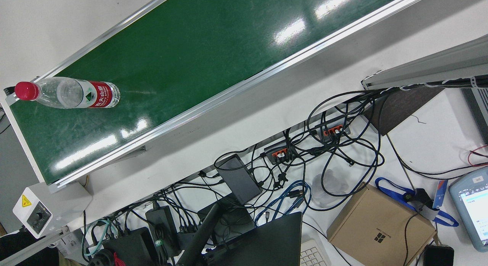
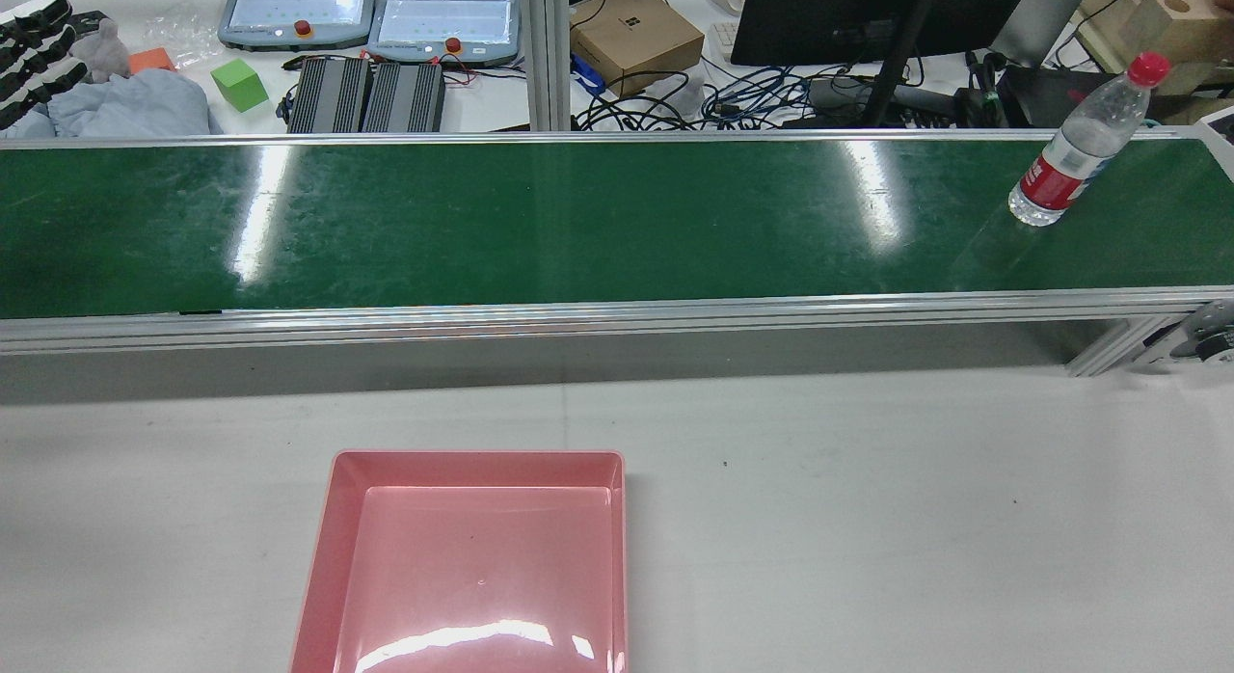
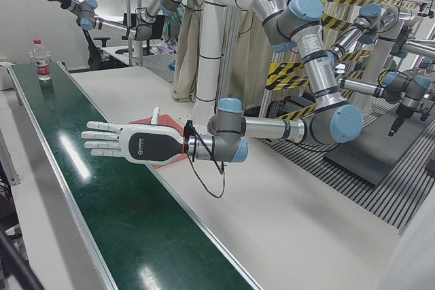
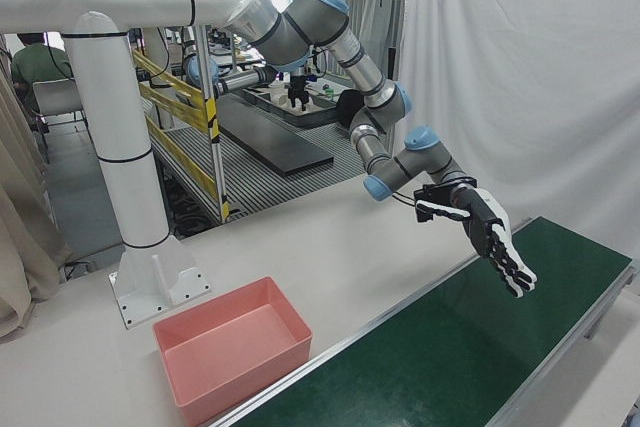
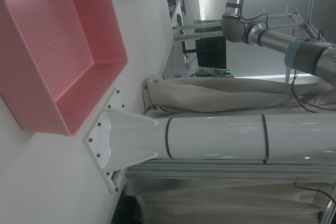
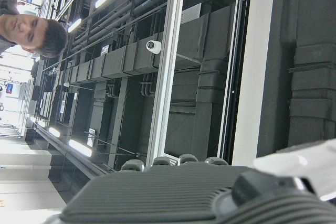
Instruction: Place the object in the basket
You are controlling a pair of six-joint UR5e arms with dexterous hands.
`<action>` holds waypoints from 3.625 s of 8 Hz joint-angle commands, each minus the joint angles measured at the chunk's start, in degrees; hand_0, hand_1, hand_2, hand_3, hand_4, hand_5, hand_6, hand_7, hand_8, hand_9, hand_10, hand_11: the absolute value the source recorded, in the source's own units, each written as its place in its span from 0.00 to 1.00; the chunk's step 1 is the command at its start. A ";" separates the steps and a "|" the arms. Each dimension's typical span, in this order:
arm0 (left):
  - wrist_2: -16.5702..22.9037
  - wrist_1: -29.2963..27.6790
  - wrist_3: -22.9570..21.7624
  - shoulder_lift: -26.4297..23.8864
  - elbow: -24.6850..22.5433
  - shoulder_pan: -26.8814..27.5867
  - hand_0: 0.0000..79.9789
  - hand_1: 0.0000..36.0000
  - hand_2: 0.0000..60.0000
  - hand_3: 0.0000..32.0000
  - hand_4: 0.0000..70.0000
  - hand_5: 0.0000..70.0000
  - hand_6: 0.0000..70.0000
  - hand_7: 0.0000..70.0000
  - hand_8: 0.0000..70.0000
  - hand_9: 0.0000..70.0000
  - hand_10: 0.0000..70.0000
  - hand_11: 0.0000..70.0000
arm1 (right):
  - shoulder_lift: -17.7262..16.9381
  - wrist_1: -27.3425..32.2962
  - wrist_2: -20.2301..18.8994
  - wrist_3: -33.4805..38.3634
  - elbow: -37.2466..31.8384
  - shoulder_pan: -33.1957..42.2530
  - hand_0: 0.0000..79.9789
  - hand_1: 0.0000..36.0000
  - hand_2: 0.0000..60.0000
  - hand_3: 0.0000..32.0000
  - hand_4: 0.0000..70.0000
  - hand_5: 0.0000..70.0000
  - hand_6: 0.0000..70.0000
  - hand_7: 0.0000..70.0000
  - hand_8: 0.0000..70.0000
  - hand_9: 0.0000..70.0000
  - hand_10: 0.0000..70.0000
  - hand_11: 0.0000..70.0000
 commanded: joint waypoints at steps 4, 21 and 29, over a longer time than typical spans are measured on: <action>0.00 0.00 0.00 0.02 0.08 -0.08 0.62 0.04 0.00 0.04 0.12 0.03 0.00 0.00 0.00 0.00 0.04 0.07 | 0.00 0.00 0.00 0.00 0.00 0.00 0.00 0.00 0.00 0.00 0.00 0.00 0.00 0.00 0.00 0.00 0.00 0.00; 0.00 0.00 -0.08 0.02 0.08 -0.08 0.61 0.03 0.00 0.03 0.11 0.04 0.00 0.00 0.00 0.00 0.03 0.06 | 0.00 0.00 0.00 0.00 0.00 0.00 0.00 0.00 0.00 0.00 0.00 0.00 0.00 0.00 0.00 0.00 0.00 0.00; 0.00 0.00 -0.08 0.02 0.08 -0.08 0.61 0.03 0.00 0.01 0.12 0.06 0.00 0.00 0.00 0.00 0.03 0.06 | 0.00 0.00 0.00 0.00 0.00 0.00 0.00 0.00 0.00 0.00 0.00 0.00 0.00 0.00 0.00 0.00 0.00 0.00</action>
